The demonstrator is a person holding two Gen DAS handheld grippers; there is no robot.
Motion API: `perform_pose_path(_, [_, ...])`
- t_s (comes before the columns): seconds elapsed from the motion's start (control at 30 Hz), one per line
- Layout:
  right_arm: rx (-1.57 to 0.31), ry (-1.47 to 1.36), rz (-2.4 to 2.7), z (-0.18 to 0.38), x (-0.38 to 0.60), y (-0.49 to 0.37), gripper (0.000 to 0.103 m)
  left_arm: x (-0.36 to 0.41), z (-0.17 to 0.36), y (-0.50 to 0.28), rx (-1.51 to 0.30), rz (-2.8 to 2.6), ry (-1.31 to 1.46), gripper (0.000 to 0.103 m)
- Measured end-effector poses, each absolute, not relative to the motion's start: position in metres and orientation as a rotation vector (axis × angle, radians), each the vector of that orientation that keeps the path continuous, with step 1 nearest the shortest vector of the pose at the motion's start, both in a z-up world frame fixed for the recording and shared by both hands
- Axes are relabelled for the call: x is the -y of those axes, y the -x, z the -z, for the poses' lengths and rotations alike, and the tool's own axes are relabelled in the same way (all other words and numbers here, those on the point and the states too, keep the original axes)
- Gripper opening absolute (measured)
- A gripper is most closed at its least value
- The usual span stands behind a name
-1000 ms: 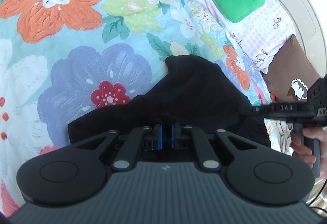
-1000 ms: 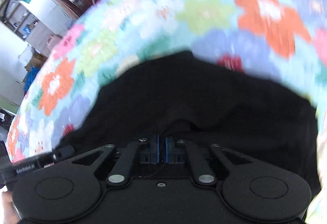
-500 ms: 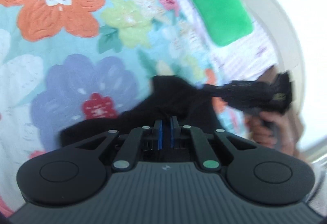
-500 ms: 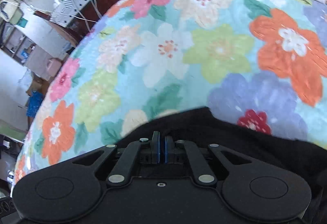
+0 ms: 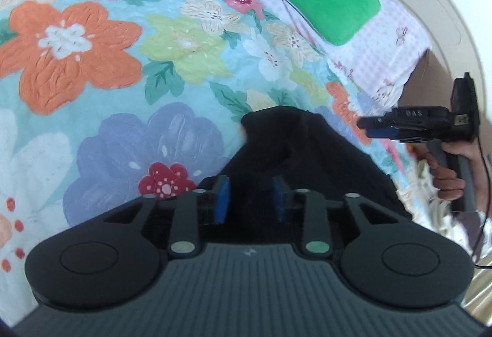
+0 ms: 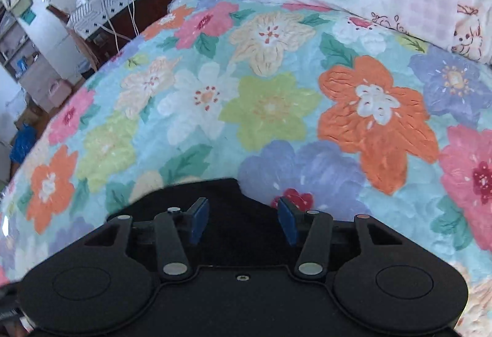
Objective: Fold clothes
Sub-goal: 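Open the left gripper and release the folded shirt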
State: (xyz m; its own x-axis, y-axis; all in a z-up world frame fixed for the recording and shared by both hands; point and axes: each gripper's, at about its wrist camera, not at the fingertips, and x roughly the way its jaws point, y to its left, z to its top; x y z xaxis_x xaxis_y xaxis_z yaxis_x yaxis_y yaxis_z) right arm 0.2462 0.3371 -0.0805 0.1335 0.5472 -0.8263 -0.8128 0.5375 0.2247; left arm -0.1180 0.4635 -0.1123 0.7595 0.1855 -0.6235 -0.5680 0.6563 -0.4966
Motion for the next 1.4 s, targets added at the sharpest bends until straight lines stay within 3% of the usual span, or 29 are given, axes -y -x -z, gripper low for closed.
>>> perform_pose_path(0.17, [-0.957,0.495,-0.943,0.092,-0.32,-0.234,0.055,-0.454,0.108,0.071,-0.751,-0.503,0.569,0.042])
perform_pose_path(0.53, [-1.058,0.372,-0.917,0.092,-0.24,-0.269,0.055,-0.441,0.106,0.027,-0.899,-0.546,0.364,0.048])
perform_pose_path(0.57, [-1.064,0.369,-0.921,0.097,-0.237,-0.268,0.057,-0.442,0.107,0.026,-0.902,-0.552,0.357,0.044])
perform_pose_path(0.6, [-1.076,0.361,-0.928,0.102,-0.234,-0.267,0.058,-0.446,0.108,0.025,-0.901,-0.541,0.367,0.017])
perform_pose_path(0.63, [-1.077,0.358,-0.944,0.107,-0.232,-0.265,0.058,-0.449,0.109,0.024,-0.9,-0.532,0.377,0.008])
perform_pose_path(0.67, [-1.068,0.361,-0.969,0.109,-0.232,-0.262,0.058,-0.452,0.108,0.025,-0.893,-0.53,0.393,0.008])
perform_pose_path(0.7, [-1.059,0.364,-0.994,0.112,-0.232,-0.258,0.042,-0.454,0.106,0.025,-0.883,-0.54,0.398,0.006])
perform_pose_path(0.73, [-1.014,0.382,-1.011,0.112,-0.232,-0.254,0.018,-0.456,0.104,0.026,-0.872,-0.549,0.405,0.005])
perform_pose_path(0.77, [-0.929,0.417,-1.017,0.108,-0.231,-0.247,0.008,-0.458,0.1,0.028,-0.854,-0.556,0.42,0.005])
perform_pose_path(0.87, [-0.755,0.42,-0.986,0.094,-0.227,-0.241,0.006,-0.466,0.097,0.034,-0.819,-0.581,0.468,0.003])
perform_pose_path(1.0, [-0.802,0.355,-0.874,0.094,-0.226,-0.266,0.007,-0.48,0.104,0.04,-0.812,-0.628,0.545,0.004])
perform_pose_path(1.1, [-0.862,0.409,-0.825,0.11,-0.232,-0.269,0.014,-0.482,0.111,0.042,-0.821,-0.668,0.557,0.013])
perform_pose_path(1.13, [-0.865,0.413,-0.805,0.111,-0.231,-0.268,0.024,-0.481,0.109,0.047,-0.807,-0.676,0.572,0.017])
perform_pose_path(1.17, [-0.853,0.399,-0.775,0.109,-0.226,-0.264,0.047,-0.477,0.104,0.054,-0.782,-0.682,0.588,0.02])
perform_pose_path(1.2, [-0.841,0.386,-0.746,0.107,-0.222,-0.26,0.055,-0.472,0.099,0.061,-0.766,-0.687,0.59,0.028])
perform_pose_path(1.3, [-0.895,0.284,-0.708,0.099,-0.197,-0.254,0.055,-0.452,0.083,0.09,-0.765,-0.687,0.586,0.051])
perform_pose_path(1.4, [-0.974,0.13,-0.694,0.094,-0.16,-0.248,0.055,-0.434,0.077,0.129,-0.786,-0.68,0.666,0.055])
